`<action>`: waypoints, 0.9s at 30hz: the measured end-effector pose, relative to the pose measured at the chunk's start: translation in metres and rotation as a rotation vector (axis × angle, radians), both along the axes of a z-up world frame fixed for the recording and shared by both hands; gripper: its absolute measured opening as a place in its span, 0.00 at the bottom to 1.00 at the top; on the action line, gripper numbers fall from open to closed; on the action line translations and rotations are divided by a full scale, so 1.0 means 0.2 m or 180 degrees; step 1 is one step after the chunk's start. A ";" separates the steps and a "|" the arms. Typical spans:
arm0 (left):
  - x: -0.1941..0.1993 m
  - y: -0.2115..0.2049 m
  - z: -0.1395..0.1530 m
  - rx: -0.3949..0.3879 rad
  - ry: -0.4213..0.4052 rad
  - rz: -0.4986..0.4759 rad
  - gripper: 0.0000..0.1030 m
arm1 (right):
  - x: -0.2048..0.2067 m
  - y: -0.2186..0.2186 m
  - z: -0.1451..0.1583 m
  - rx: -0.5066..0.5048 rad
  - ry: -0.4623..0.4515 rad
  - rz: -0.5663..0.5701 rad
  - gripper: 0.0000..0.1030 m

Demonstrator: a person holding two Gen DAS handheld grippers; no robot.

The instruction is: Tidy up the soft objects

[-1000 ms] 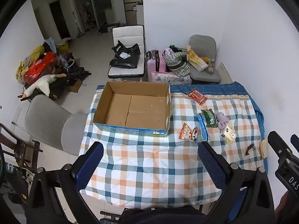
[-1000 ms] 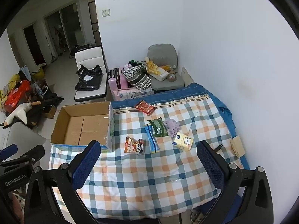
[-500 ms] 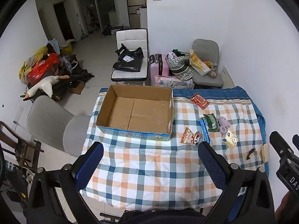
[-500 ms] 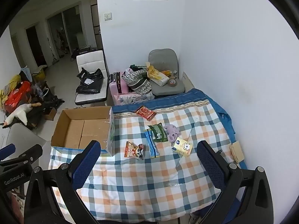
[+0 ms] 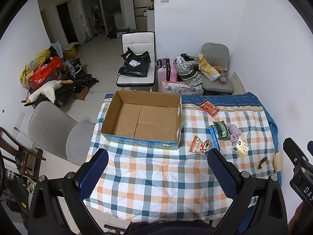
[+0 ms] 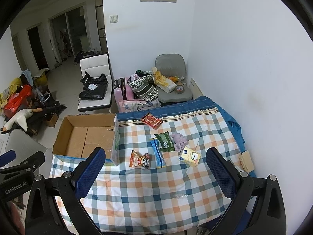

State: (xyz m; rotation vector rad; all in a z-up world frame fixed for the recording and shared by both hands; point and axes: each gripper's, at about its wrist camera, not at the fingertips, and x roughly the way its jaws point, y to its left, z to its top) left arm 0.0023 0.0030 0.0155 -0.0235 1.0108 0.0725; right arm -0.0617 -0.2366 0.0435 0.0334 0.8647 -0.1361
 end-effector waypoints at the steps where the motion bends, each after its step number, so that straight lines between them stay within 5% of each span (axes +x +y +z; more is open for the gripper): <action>1: 0.00 0.00 0.00 0.0003 0.0011 -0.0008 1.00 | -0.01 0.00 0.00 0.0005 0.0006 0.0000 1.00; 27: 0.04 0.03 0.06 0.0007 -0.0069 0.0031 1.00 | -0.02 0.02 0.04 -0.0024 -0.0090 0.0015 1.00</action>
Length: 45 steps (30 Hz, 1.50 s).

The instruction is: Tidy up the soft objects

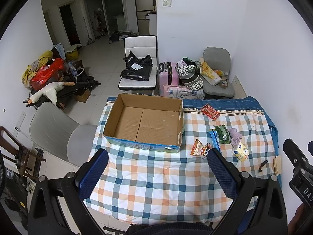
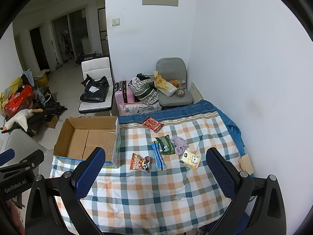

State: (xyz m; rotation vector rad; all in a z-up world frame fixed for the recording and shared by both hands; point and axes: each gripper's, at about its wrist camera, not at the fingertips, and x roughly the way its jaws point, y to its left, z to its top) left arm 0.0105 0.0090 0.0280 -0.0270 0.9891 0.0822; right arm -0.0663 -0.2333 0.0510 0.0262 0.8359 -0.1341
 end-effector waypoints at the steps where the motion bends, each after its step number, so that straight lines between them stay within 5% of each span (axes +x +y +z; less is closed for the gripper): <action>1: 0.00 0.00 0.00 -0.0002 -0.0002 -0.0002 1.00 | 0.00 0.00 0.00 -0.0011 -0.0002 -0.0005 1.00; 34: -0.01 0.01 -0.02 -0.0024 0.0007 -0.0012 1.00 | -0.02 0.02 -0.01 0.0022 0.0010 -0.0005 1.00; 45: 0.19 -0.21 -0.28 -0.0002 0.0218 -0.0250 1.00 | 0.14 -0.20 -0.30 0.0073 0.0395 -0.0383 1.00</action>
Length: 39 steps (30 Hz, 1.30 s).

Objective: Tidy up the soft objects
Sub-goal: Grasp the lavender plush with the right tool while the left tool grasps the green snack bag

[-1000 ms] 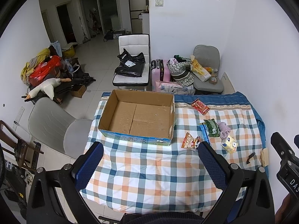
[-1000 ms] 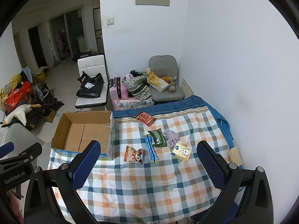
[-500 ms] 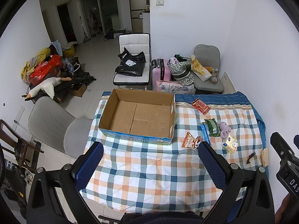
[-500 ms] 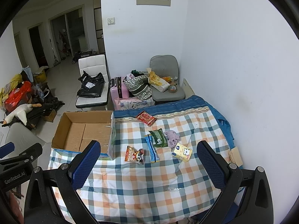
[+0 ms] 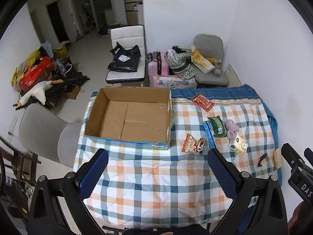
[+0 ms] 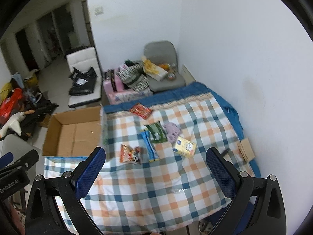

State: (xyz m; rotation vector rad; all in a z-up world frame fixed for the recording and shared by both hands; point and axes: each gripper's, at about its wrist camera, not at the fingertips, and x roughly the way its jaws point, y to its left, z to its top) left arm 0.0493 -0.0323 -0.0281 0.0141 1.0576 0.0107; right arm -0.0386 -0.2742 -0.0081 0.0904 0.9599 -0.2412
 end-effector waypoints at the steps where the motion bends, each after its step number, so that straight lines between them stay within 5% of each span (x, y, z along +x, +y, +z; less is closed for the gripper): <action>1: 0.02 -0.03 -0.02 0.0010 0.0022 -0.0038 1.00 | 0.02 -0.03 -0.04 -0.0020 0.0039 -0.0039 1.00; 18: 0.48 -0.47 -0.55 0.0142 0.0535 -0.0320 1.00 | 0.41 -0.49 -0.62 -0.0055 0.0606 -0.0242 1.00; 24: 0.70 -0.59 -0.89 0.0133 0.0930 -0.0390 1.00 | 0.66 -0.66 -1.01 -0.0028 0.1012 -0.0128 1.00; 28: 0.82 -0.65 -1.18 0.0002 0.1439 -0.0364 1.00 | 0.83 -0.76 -1.30 0.0008 0.1332 -0.0038 1.00; 33: 0.97 -0.76 -1.41 -0.0298 0.1755 -0.0342 1.00 | 0.99 -0.90 -1.58 0.0392 0.1633 -0.0020 1.00; 39: 1.12 -0.81 -1.59 -0.0242 0.2043 -0.0270 1.00 | 1.22 -0.94 -1.77 0.0772 0.1774 0.0045 1.00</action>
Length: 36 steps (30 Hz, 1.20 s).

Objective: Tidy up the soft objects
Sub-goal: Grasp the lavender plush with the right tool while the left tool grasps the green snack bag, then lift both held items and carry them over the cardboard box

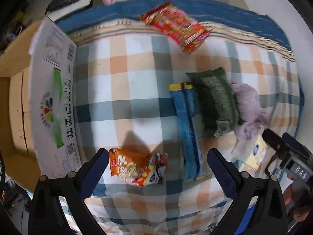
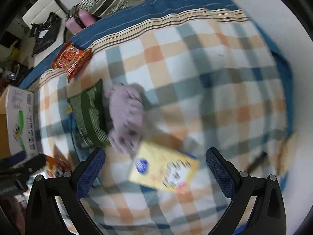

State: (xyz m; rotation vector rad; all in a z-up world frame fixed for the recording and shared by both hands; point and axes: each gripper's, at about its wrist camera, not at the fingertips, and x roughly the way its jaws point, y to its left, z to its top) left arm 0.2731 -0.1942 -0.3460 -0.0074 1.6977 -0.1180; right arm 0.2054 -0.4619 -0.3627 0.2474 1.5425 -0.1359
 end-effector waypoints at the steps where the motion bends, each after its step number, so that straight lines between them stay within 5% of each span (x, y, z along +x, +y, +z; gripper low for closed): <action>1: 0.01 0.01 -0.01 -0.0007 0.0029 0.0016 1.00 | 0.04 0.01 -0.04 0.0043 0.0058 0.0006 1.00; 7: 0.10 0.01 -0.05 -0.0145 0.0160 0.0161 1.00 | 0.20 0.05 -0.25 0.0223 0.0359 0.0033 0.88; 14: 0.13 -0.13 -0.01 -0.0315 0.0213 0.0079 1.00 | 0.21 0.10 -0.36 0.0196 0.0611 0.0148 0.36; 24: 0.20 -0.42 -0.19 -0.0455 0.0463 -0.0088 0.99 | 0.14 -0.09 -0.25 0.0164 0.0529 -0.0211 0.34; 28: 0.18 -0.49 -0.33 -0.0271 0.0543 -0.0197 0.81 | 0.11 -0.09 -0.27 0.0289 0.0470 -0.0306 0.38; 30: 0.17 -0.51 -0.32 -0.0180 0.0452 -0.0277 0.64 | 0.10 -0.17 -0.26 0.0329 0.0477 -0.0343 0.48; 31: 0.16 -0.52 -0.31 -0.0153 0.0414 -0.0331 0.46 | 0.10 -0.19 -0.25 0.0326 0.0472 -0.0378 0.48; 36: 0.09 -0.52 -0.32 -0.0114 0.0376 -0.0424 0.38 | 0.12 -0.18 -0.27 0.0307 0.0475 -0.0344 0.50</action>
